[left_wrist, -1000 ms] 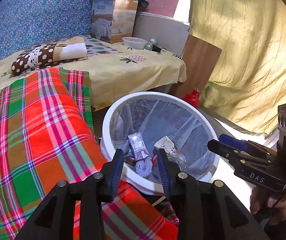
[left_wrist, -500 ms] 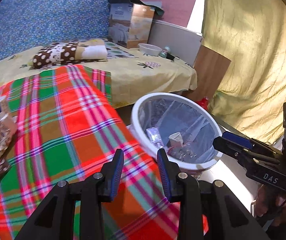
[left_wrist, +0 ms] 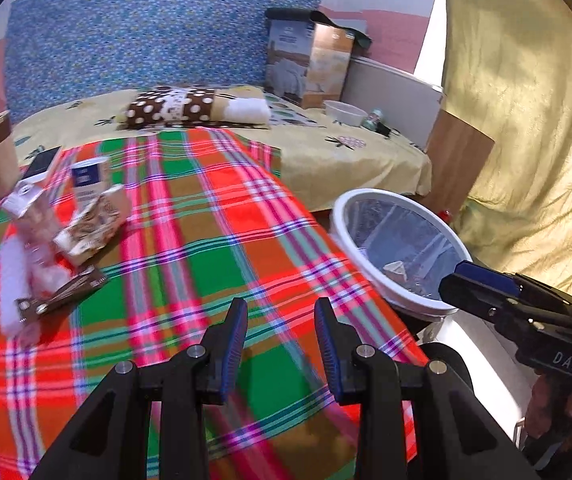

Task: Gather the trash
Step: 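Move both open tools back from the bin to the remaining trash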

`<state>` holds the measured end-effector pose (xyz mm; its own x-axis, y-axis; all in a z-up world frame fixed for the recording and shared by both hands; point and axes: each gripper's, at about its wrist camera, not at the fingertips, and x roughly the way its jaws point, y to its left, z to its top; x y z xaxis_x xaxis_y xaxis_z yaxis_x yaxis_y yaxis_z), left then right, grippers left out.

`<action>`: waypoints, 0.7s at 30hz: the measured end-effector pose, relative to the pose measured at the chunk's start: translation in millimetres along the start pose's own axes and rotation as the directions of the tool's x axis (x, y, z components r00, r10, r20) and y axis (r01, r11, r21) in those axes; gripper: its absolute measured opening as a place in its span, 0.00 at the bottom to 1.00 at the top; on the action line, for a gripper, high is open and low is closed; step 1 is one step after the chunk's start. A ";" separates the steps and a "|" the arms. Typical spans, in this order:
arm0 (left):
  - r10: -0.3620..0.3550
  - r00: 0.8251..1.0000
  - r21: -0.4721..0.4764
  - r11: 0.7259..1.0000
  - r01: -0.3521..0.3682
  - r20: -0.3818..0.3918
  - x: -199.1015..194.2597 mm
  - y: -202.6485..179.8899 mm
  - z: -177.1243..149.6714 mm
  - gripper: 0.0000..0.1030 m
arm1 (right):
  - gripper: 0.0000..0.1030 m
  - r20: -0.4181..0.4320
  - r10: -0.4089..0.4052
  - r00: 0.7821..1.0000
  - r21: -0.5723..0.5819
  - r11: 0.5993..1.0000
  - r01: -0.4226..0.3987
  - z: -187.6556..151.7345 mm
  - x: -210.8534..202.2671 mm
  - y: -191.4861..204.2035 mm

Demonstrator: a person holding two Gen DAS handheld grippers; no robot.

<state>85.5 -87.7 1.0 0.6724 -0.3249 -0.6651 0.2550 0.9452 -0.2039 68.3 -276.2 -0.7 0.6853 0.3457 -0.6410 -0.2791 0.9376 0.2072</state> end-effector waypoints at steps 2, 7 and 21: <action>0.019 1.000 -0.014 1.000 -0.019 0.008 -6.5 8.9 -2.3 0.33 | 0.51 0.001 0.012 1.000 -0.009 1.000 -0.012 0.1 1.7 7.9; 0.062 0.998 -0.049 0.997 -0.060 0.024 -20.0 28.1 -5.9 0.33 | 0.51 0.000 0.042 0.999 -0.030 0.999 -0.042 3.1 9.5 27.0; 0.271 0.962 -0.207 0.944 -0.258 0.039 -44.0 112.1 -6.8 0.33 | 0.51 -0.040 0.111 0.993 -0.089 0.989 -0.115 16.5 38.8 67.6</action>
<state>79.8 32.7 2.6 0.7428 -0.0576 -0.6671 -0.0762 0.9826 -0.1697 87.1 -198.7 0.6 0.6225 0.4461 -0.6431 -0.4148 0.8848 0.2123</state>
